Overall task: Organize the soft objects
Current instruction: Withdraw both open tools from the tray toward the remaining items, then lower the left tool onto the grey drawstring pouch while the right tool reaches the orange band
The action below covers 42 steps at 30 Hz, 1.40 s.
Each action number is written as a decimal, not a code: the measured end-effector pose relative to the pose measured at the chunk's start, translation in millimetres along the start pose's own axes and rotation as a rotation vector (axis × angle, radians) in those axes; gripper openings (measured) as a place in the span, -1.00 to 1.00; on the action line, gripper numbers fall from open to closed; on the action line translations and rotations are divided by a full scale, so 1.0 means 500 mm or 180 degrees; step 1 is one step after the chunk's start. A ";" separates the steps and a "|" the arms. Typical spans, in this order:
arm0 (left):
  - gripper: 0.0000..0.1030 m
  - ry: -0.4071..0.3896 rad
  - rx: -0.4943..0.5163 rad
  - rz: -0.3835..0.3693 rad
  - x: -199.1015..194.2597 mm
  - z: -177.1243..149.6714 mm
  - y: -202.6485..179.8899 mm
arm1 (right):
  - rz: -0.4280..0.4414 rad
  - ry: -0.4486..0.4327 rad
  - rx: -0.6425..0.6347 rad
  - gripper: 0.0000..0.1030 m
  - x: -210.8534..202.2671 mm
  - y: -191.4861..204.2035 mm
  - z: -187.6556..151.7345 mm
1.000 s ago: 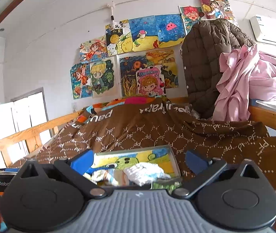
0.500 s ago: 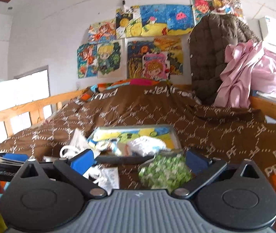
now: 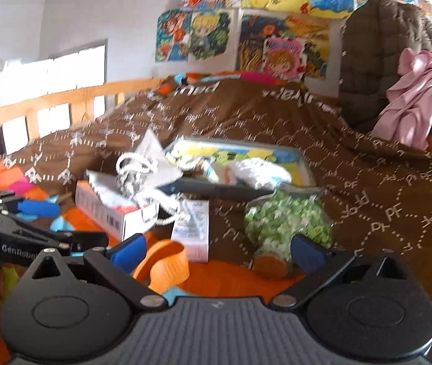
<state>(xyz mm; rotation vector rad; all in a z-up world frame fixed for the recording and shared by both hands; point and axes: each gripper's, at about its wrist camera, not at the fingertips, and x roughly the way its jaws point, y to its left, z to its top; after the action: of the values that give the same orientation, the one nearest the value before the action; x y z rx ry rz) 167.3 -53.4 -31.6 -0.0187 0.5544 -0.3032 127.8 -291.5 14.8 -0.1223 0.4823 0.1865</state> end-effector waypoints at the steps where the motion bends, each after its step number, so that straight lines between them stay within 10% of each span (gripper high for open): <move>1: 0.98 0.0015 0.0007 0.0001 0.003 -0.005 0.002 | 0.0010 0.0040 -0.0035 0.99 0.004 0.004 -0.003; 42: 0.98 -0.0251 -0.0080 0.0287 0.071 0.050 0.037 | 0.0480 0.0612 -0.0196 0.99 0.116 0.059 -0.031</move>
<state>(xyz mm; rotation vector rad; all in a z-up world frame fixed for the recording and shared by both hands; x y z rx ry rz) 214.0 -47.5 -30.4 -0.0296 0.4794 -0.2067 165.5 -256.5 -28.3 -0.1652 0.6781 0.3396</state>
